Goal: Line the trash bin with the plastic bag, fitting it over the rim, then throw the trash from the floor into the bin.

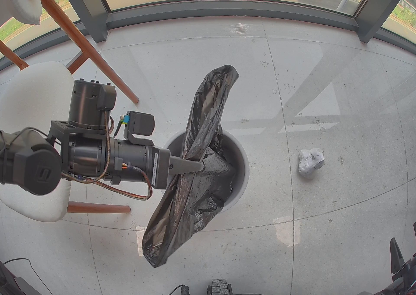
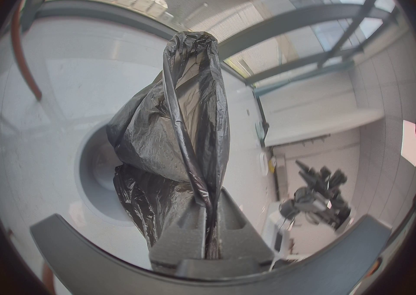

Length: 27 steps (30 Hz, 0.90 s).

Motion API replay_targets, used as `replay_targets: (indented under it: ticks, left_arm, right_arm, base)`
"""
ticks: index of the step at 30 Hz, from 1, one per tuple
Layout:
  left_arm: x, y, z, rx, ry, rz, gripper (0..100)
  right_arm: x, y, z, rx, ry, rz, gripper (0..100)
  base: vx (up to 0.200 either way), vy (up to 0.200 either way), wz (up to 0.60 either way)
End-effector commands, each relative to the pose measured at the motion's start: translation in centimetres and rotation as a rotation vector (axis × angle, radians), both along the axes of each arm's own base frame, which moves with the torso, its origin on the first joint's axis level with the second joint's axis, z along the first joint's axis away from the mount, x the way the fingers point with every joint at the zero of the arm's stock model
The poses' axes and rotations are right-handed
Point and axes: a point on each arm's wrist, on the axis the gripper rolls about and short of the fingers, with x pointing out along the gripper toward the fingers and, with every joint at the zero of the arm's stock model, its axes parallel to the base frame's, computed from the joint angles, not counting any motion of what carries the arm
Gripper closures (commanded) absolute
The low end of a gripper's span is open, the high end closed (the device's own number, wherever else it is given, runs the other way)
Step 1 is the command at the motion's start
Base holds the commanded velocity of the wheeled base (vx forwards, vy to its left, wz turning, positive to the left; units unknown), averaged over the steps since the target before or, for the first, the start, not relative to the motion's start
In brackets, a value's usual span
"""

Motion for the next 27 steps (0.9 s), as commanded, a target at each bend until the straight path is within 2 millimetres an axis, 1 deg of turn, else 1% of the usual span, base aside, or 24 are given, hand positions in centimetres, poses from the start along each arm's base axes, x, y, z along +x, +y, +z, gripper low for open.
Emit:
replay_targets:
  ticks: [1, 4, 7, 8, 9, 11, 15, 16, 17, 18, 19, 20, 21, 22, 24, 27]
  left_arm:
    - [-0.7, 0.1, 3.3, 0.160, -0.187, -0.100, 100]
    - [-1.3, -0.2, 3.5, 0.287, -0.247, -0.154, 100]
    - [-2.0, -1.2, 3.6, 0.361, -0.278, -0.182, 100]
    - [-2.3, -1.8, 3.5, 0.384, -0.291, -0.183, 100]
    - [-2.4, -2.0, 3.5, 0.389, -0.292, -0.183, 100]
    - [-2.9, -2.9, 3.5, 0.417, -0.308, -0.184, 100]
    - [-3.1, -3.3, 3.4, 0.431, -0.313, -0.182, 100]
    - [-3.2, -4.1, 3.1, 0.458, -0.320, -0.180, 100]
    - [-3.3, -4.2, 3.1, 0.464, -0.322, -0.178, 100]
    - [-3.4, -4.5, 3.0, 0.470, -0.324, -0.179, 100]
    - [-3.5, -4.7, 3.1, 0.470, -0.328, -0.181, 100]
    - [-3.4, -4.7, 3.2, 0.468, -0.331, -0.181, 100]
    - [-3.4, -4.7, 3.2, 0.468, -0.331, -0.181, 100]
    - [-3.5, -5.0, 2.9, 0.477, -0.328, -0.187, 100]
    - [-3.4, -5.0, 2.9, 0.489, -0.330, -0.175, 100]
    - [-3.4, -5.0, 2.8, 0.510, -0.333, -0.155, 100]
  right_arm:
    - [0.0, 0.0, -0.5, -0.004, 0.000, 0.000, 0]
    - [0.0, 0.0, -0.5, 0.000, -0.002, 0.000, 0]
    - [0.0, 0.0, -0.5, -0.002, -0.002, 0.002, 0]
    - [0.0, 0.0, -0.5, -0.002, -0.002, 0.002, 0]
    - [0.0, 0.0, -0.5, -0.002, -0.002, 0.002, 0]
    - [0.0, 0.0, -0.5, 0.001, -0.003, -0.003, 0]
    - [0.0, 0.0, -0.5, 0.000, -0.003, -0.003, 0]
    - [-0.5, -0.1, 4.9, 0.059, -0.163, 0.026, 0]
    - [0.2, -0.1, 5.9, 0.069, -0.144, 0.043, 0]
    - [1.7, -0.1, 6.8, 0.089, -0.073, 0.083, 0]
    - [2.6, 0.0, 7.0, 0.108, -0.032, 0.140, 0]
    - [2.7, 0.1, 7.2, 0.130, -0.025, 0.188, 0]
    - [2.7, 0.1, 7.2, 0.130, -0.025, 0.188, 0]
    - [3.4, 0.3, 8.1, 0.194, 0.022, 0.279, 0]
    - [5.4, 1.2, 9.2, 0.266, 0.156, 0.336, 0]
    - [8.3, 2.9, 12.8, 0.457, 0.296, 0.393, 0]
  base:
    - [0.000, 0.000, 0.00]
    - [0.000, 0.000, 0.00]
    - [0.000, 0.000, 0.00]
    - [0.000, 0.000, 0.00]
    - [0.000, 0.000, 0.00]
    - [0.000, 0.000, 0.00]
    - [0.000, 0.000, 0.00]
    - [0.000, 0.000, 0.00]
    - [0.000, 0.000, 0.00]
    - [0.000, 0.000, 0.00]
    - [0.000, 0.000, 0.00]
    - [0.000, 0.000, 0.00]
    - [0.000, 0.000, 0.00]
    - [0.000, 0.000, 0.00]
    - [0.000, 0.000, 0.00]
    - [0.000, 0.000, 0.00]
